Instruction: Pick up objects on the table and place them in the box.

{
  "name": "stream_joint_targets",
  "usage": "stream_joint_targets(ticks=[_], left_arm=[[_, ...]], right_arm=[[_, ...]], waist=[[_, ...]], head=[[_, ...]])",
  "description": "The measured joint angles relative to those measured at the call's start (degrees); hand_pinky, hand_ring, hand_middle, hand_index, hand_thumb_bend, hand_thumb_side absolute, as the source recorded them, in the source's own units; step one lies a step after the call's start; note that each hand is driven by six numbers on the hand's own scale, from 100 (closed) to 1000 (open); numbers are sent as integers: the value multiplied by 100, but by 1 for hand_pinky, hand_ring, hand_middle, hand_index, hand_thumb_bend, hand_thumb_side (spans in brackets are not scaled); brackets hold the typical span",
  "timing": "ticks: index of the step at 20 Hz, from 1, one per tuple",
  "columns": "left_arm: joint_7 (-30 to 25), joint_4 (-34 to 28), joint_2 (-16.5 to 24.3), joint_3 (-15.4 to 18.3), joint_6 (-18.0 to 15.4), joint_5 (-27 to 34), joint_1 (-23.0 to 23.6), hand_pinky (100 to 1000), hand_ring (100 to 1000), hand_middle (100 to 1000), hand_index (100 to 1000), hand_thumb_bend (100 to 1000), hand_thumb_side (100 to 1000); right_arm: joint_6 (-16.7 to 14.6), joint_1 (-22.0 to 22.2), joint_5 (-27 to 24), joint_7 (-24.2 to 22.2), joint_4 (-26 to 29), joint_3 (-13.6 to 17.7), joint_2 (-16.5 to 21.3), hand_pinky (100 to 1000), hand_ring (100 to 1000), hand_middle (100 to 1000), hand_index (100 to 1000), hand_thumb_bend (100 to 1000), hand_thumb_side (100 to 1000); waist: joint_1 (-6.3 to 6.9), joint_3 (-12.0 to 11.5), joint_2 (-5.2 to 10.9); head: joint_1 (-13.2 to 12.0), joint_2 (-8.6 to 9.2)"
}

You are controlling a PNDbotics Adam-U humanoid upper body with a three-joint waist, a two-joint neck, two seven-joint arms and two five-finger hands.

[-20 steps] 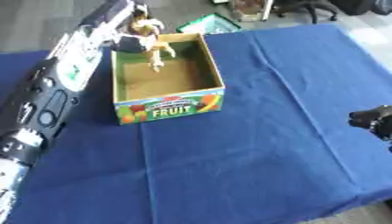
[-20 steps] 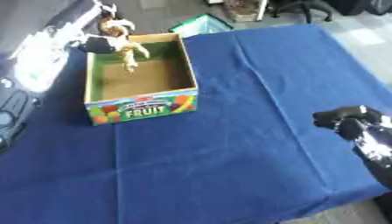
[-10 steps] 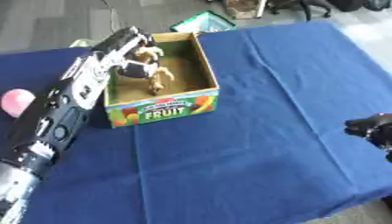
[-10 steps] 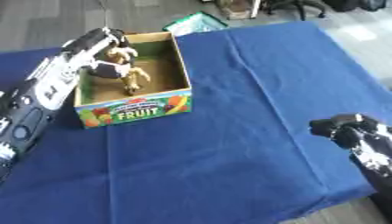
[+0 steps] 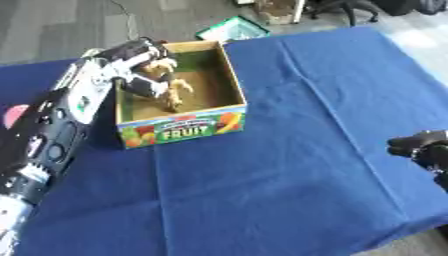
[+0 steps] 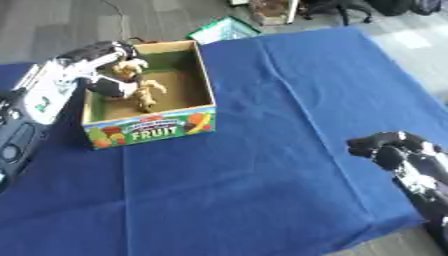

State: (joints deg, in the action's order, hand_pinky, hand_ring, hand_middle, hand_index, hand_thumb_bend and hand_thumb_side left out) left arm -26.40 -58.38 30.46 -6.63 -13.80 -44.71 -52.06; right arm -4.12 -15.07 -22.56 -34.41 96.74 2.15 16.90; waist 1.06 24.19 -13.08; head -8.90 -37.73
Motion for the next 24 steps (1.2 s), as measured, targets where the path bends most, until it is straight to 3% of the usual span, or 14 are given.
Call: stream_joint_targets(ticks=[3,6,12,16,19,21,24], left_arm=[[-233,-123,160,62,-31,176,92,813,839,790,856,948,544],[-391,-266,290,123,-35,450,186,811,841,790,857,979,569],[-419,-599,598,295,113,988,451,797,832,777,848,951,516],[-214,-761,831,473,330,1181,678,788,810,747,828,894,410],[-88,-838,1034,587,460,1204,892,789,788,723,813,815,245],[-29,-890,1181,660,527,1182,1084,789,779,712,805,777,182],[15,-961,1385,763,606,1128,1389,792,768,697,786,741,169]], right_arm=[[3,13,29,6,-14,13,3,837,807,606,684,100,346],[10,45,33,15,-24,31,5,837,807,606,684,100,346],[9,51,36,22,-25,45,14,837,807,606,685,100,346],[6,80,59,32,-26,67,47,837,807,606,685,100,347],[19,94,78,45,-26,71,48,837,807,606,685,100,347],[27,96,82,55,-26,86,49,837,807,606,685,100,348],[31,104,87,71,-26,104,53,837,807,606,685,100,347]], waist=[[3,-63,11],[4,-120,50],[3,-254,78],[13,-353,88],[28,-408,108],[28,-458,109],[30,-541,113]], head=[[36,0],[70,0],[132,0],[164,1],[197,1],[208,1],[246,1]])
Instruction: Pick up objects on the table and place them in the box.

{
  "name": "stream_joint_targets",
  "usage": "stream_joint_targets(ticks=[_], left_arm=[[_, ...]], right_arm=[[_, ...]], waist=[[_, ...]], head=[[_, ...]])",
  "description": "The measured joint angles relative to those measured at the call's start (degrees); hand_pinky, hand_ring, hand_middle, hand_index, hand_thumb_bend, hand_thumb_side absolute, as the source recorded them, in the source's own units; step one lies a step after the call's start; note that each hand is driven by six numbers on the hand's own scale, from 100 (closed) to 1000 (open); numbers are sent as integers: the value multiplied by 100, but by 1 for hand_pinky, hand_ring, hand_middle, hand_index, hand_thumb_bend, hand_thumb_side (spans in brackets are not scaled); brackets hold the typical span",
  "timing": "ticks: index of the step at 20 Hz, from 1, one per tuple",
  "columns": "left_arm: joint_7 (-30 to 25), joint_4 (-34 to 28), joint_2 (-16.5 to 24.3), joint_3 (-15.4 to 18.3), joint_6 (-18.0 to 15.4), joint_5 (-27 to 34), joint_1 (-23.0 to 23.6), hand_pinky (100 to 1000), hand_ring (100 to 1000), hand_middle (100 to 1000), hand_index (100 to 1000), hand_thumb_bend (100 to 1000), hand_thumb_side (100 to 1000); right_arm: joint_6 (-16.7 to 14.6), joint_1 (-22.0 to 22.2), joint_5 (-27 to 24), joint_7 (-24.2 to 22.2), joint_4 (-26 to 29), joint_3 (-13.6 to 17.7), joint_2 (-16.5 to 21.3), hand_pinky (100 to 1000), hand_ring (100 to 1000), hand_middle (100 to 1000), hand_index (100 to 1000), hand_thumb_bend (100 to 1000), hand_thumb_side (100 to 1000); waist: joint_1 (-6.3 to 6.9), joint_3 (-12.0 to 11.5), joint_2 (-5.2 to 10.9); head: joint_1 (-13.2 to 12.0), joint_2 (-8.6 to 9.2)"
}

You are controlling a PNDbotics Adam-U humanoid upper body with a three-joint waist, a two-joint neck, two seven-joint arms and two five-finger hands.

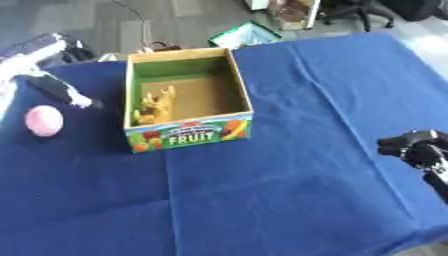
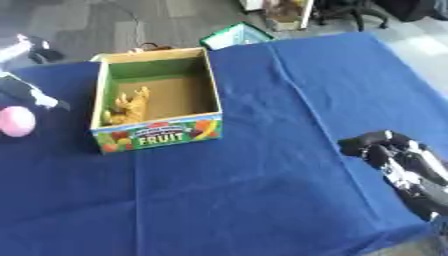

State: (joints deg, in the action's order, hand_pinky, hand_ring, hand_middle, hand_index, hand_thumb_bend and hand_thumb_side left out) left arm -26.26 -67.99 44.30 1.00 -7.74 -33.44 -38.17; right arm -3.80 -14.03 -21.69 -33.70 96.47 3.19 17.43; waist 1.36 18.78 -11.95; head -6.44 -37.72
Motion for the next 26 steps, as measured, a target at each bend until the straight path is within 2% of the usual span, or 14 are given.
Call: stream_joint_targets(ticks=[5,6,10,13,14,20,26], left_arm=[[27,-14,182,109,100,-140,359,791,761,691,784,729,186],[40,-13,189,116,115,-158,389,785,727,683,780,697,200],[176,88,187,127,221,-295,494,770,656,661,766,666,207],[351,244,150,111,291,-413,494,767,642,653,762,661,209],[407,289,147,94,303,-454,492,755,615,630,750,627,209],[794,622,-56,20,419,-689,368,738,594,605,738,585,210],[1188,893,-220,-48,511,-861,254,720,575,589,730,533,210]], right_arm=[[-1,42,13,26,0,26,16,837,807,605,685,100,347],[-5,43,13,29,0,30,20,837,807,605,685,100,347],[-15,48,13,36,0,32,45,837,807,605,685,100,345],[-41,67,13,31,-4,31,45,837,807,604,685,100,345],[-49,73,13,26,-8,31,45,837,807,604,685,100,345],[-95,93,14,17,-34,30,45,837,807,604,684,100,345],[-118,95,14,4,-50,27,45,837,807,603,684,100,345]], waist=[[-9,-123,35],[-15,-129,35],[-85,-208,43],[-122,-236,43],[-126,-236,43],[-218,-261,43],[-235,-262,29]], head=[[8,0],[8,0],[3,-1],[-5,-3],[-7,-4],[-27,-8],[-44,-10]])
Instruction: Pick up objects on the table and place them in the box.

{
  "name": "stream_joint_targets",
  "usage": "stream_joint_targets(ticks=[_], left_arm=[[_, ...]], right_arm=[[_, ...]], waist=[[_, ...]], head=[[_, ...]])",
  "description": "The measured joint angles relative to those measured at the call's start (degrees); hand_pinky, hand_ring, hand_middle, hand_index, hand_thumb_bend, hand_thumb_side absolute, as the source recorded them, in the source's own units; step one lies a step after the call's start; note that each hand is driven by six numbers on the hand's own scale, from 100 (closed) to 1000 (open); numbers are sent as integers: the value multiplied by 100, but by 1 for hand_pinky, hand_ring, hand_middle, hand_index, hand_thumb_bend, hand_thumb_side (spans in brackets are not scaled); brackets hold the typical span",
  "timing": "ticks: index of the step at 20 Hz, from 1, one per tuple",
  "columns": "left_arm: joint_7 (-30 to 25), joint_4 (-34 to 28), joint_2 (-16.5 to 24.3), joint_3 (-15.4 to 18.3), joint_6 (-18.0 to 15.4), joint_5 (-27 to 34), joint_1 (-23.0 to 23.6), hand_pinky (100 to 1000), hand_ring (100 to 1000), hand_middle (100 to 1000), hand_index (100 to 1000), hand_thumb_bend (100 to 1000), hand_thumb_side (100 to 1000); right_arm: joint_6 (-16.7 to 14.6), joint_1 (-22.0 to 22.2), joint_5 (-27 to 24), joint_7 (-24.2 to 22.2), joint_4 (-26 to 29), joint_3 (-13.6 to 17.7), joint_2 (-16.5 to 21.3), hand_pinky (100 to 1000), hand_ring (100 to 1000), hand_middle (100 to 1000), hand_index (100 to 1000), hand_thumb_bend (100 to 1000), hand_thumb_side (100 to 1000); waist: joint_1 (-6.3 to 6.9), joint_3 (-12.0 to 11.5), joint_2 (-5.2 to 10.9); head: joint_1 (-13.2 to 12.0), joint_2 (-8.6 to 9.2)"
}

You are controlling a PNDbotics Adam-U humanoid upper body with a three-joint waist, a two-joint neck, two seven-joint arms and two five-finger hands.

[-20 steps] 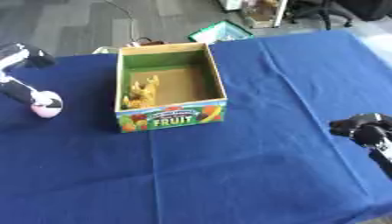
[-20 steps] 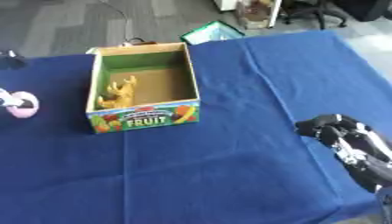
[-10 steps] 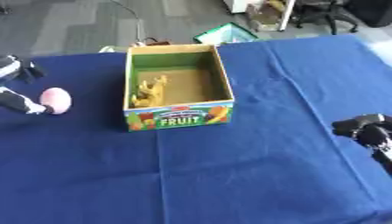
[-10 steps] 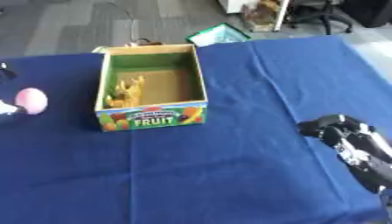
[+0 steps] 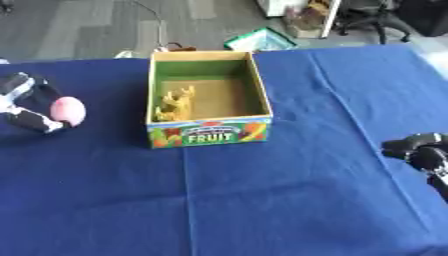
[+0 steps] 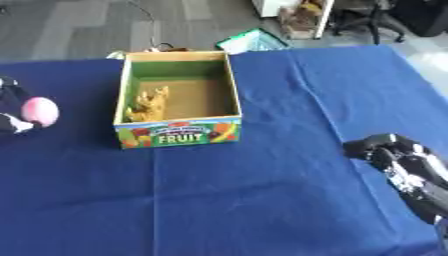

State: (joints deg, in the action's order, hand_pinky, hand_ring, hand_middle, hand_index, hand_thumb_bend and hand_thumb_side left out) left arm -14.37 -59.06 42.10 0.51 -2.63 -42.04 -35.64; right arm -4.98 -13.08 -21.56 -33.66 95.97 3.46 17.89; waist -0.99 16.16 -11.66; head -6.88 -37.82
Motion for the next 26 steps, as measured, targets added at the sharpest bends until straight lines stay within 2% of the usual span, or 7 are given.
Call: stream_joint_targets(ticks=[10,11,14,15,18,19,26], left_arm=[[693,293,-214,-71,104,-76,-146,670,484,480,609,339,183],[764,311,-233,-73,110,-66,-153,638,430,406,502,211,167],[1014,320,-292,-74,131,98,-179,616,399,349,442,100,233],[1110,291,-311,-74,146,208,-182,614,398,346,438,103,162],[1300,48,-329,-73,195,579,-238,610,390,333,426,100,245],[1330,-61,-329,-73,212,704,-257,609,389,331,424,100,163],[1187,-975,-351,-179,268,1504,-603,605,387,329,427,100,162]], right_arm=[[-17,0,1,0,-20,-2,0,837,808,601,684,100,345],[-17,0,1,0,-20,-2,0,836,809,598,684,100,345],[-18,0,1,1,-20,-2,0,836,810,595,684,100,344],[-19,0,1,2,-20,-2,0,836,810,595,684,100,344],[-20,0,1,5,-21,-2,0,836,810,595,685,100,343],[-20,0,1,5,-21,-1,0,836,810,595,685,100,344],[-14,0,1,6,-21,-1,0,836,811,594,685,100,342]], waist=[[-16,25,-19],[-16,25,-19],[-18,31,-19],[-19,33,-20],[-15,33,-20],[-11,33,-20],[14,46,4]], head=[[-3,0],[-3,0],[-1,0],[-1,0],[0,0],[1,0],[9,-28]])
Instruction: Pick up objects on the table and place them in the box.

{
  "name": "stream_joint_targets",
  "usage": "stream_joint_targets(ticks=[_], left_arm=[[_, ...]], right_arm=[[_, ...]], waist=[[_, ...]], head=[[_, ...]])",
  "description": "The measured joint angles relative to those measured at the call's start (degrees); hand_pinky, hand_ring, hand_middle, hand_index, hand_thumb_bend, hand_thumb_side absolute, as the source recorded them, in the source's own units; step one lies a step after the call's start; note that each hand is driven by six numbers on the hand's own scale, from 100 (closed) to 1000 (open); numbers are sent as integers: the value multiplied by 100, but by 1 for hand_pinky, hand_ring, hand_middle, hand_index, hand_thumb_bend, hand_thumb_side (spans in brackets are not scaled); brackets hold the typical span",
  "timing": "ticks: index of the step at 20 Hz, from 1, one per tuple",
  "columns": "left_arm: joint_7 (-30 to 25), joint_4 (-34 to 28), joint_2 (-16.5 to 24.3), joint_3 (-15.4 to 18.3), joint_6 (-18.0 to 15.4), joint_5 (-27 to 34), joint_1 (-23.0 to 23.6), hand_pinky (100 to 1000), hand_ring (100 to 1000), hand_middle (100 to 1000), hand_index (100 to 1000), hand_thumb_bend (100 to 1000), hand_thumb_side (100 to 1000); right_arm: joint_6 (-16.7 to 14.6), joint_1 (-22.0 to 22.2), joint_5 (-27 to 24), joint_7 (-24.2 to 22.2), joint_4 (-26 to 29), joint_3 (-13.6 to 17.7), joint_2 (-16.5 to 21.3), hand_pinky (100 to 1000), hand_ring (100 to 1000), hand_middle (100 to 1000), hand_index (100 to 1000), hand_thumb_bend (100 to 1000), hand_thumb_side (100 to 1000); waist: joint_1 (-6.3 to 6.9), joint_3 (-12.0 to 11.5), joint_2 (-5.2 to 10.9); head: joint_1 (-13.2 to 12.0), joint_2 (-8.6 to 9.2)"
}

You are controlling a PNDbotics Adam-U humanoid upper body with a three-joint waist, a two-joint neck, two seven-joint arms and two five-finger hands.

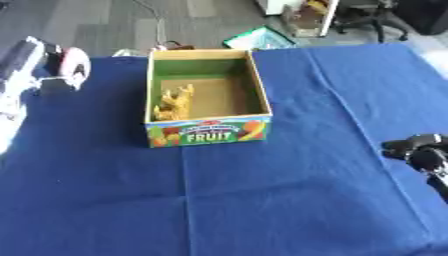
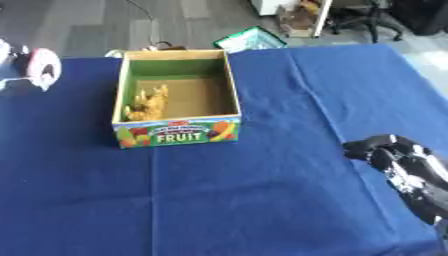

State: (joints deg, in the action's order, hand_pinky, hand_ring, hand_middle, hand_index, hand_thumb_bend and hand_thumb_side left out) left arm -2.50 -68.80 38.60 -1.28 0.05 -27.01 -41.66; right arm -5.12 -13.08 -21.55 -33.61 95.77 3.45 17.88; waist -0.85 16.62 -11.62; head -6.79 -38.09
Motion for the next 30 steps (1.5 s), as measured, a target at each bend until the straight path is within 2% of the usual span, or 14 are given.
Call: stream_joint_targets(ticks=[3,7,9,14,18,20,21,22,23,25,26,27,30], left_arm=[[-175,-154,-156,-152,-33,158,-291,606,389,331,429,100,161],[-291,-173,-252,-247,-84,191,-383,615,400,343,443,100,164],[-375,-130,-345,-355,-138,151,-538,615,400,343,443,100,164],[-609,424,-921,-657,-253,-226,-938,620,419,364,467,100,147],[-655,899,-1232,-737,-448,-607,-1033,632,447,399,500,180,131],[-654,1043,-1320,-739,-538,-787,-1039,632,447,399,500,180,131],[-651,1094,-1350,-738,-574,-848,-1040,658,512,489,596,393,118],[-653,1135,-1370,-738,-606,-905,-1040,663,524,506,616,418,113],[-662,1164,-1389,-739,-630,-953,-1040,690,575,582,711,563,292],[-673,1165,-1398,-743,-697,-989,-1035,703,597,609,736,656,415],[-672,1157,-1398,-746,-735,-981,-1025,715,627,648,762,725,508],[-661,1124,-1397,-754,-772,-957,-1009,724,650,677,775,764,548],[-578,881,-1387,-754,-879,-774,-914,730,667,708,786,756,562]], right_arm=[[3,0,0,-3,0,-2,0,836,811,594,685,100,342],[3,-1,0,-3,0,-17,-1,836,812,594,685,100,339],[10,-11,-7,-19,0,-57,-5,836,812,594,685,100,339],[-8,-53,-31,-46,-1,-101,-20,836,812,593,684,100,337],[-26,-59,-42,-66,-4,-107,-52,835,812,593,684,100,337],[-31,-62,-52,-76,-6,-113,-52,835,812,593,684,100,337],[-31,-66,-56,-78,-10,-123,-53,836,812,593,684,100,338],[-30,-76,-59,-79,-14,-132,-54,836,812,593,684,100,338],[-29,-81,-60,-79,-15,-135,-55,836,812,593,684,100,338],[-27,-83,-61,-82,-16,-135,-56,836,812,593,684,100,339],[-26,-83,-61,-83,-16,-135,-57,836,812,593,684,100,339],[-24,-83,-61,-84,-17,-135,-57,836,812,593,684,100,340],[-17,-83,-61,-89,-26,-135,-57,836,812,594,684,100,340]], waist=[[-18,38,19],[-29,48,31],[-95,180,35],[-143,302,36],[-157,361,22],[-158,380,15],[-159,380,11],[-159,384,10],[-158,387,10],[-151,391,10],[-144,391,10],[-138,384,10],[-133,335,10]], head=[[-6,-12],[-18,-13],[-73,-13],[-125,-13],[-171,-13],[-188,-13],[-194,-13],[-199,-13],[-206,-13],[-215,-13],[-216,-13],[-216,-12],[-212,-12]])
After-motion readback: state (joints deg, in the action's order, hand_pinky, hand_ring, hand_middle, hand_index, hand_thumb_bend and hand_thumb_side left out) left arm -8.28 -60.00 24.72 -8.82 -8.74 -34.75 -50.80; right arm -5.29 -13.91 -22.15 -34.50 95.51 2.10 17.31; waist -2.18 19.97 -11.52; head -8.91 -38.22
